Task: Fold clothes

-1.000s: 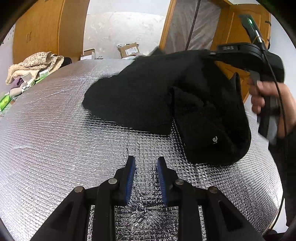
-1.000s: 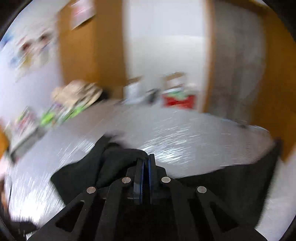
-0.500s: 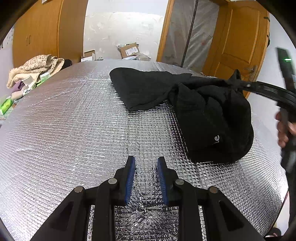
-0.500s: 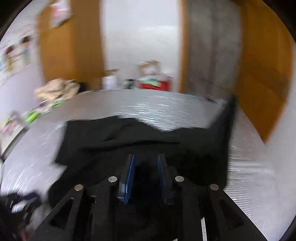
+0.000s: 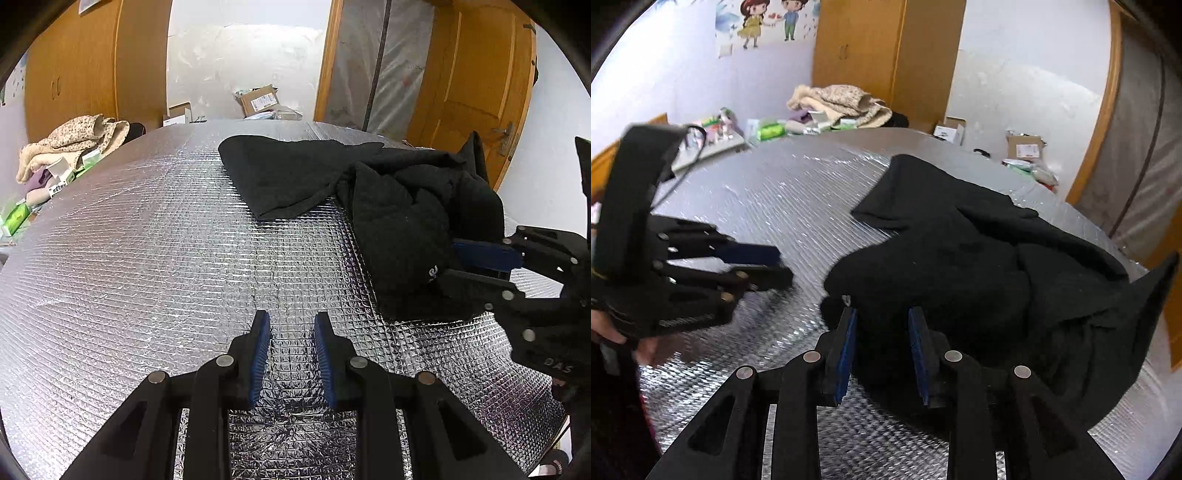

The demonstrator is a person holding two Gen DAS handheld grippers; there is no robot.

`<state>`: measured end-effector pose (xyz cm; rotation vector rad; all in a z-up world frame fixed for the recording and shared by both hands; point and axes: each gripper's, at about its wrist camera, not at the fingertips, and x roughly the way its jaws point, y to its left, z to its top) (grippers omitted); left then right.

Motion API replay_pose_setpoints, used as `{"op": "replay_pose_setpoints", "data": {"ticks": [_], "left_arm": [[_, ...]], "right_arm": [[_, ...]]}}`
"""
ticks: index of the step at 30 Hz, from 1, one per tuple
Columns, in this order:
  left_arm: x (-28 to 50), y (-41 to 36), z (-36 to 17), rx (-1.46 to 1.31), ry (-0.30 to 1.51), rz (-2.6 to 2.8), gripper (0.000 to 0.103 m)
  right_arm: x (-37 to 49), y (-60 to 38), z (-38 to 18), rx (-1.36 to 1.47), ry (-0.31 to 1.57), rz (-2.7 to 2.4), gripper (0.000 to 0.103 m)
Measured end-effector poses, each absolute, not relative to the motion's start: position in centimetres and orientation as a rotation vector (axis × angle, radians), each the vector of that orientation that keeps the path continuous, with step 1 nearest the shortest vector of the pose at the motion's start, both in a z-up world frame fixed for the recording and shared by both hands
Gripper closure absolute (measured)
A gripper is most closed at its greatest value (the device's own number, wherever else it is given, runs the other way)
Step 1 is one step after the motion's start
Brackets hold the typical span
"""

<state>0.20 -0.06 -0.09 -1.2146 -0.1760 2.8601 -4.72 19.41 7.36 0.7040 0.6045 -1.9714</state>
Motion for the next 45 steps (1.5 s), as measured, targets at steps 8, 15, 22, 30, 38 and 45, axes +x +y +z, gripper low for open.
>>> {"op": "replay_pose_setpoints", "data": {"ticks": [8, 15, 22, 30, 38, 45], "left_arm": [[0.2, 0.0, 0.0, -1.211, -0.179, 2.875, 0.078], [0.3, -0.2, 0.0, -1.205, -0.196, 2.875, 0.078], [0.9, -0.7, 0.6, -1.167, -0.341, 2.798, 0.073], [1.7, -0.7, 1.2, -1.111, -0.531, 2.672, 0.073], [2.7, 0.5, 1.1, -1.069, -0.652, 2.56, 0.07], [3.8, 1.3, 2.2, -0.965, -0.636, 2.551, 0.068]], "right_arm": [[-5.7, 21.2, 9.4, 0.706, 0.413, -2.027, 0.093], [-7.3, 22.6, 12.9, 0.652, 0.283, -2.126, 0.095], [-8.5, 24.5, 16.7, 0.614, 0.121, -2.187, 0.096], [-4.5, 25.4, 21.1, 0.484, 0.107, -2.15, 0.096], [-2.1, 25.6, 24.9, 0.36, 0.129, -2.151, 0.096], [-3.1, 24.0, 23.7, 0.395, 0.144, -2.147, 0.097]]}}
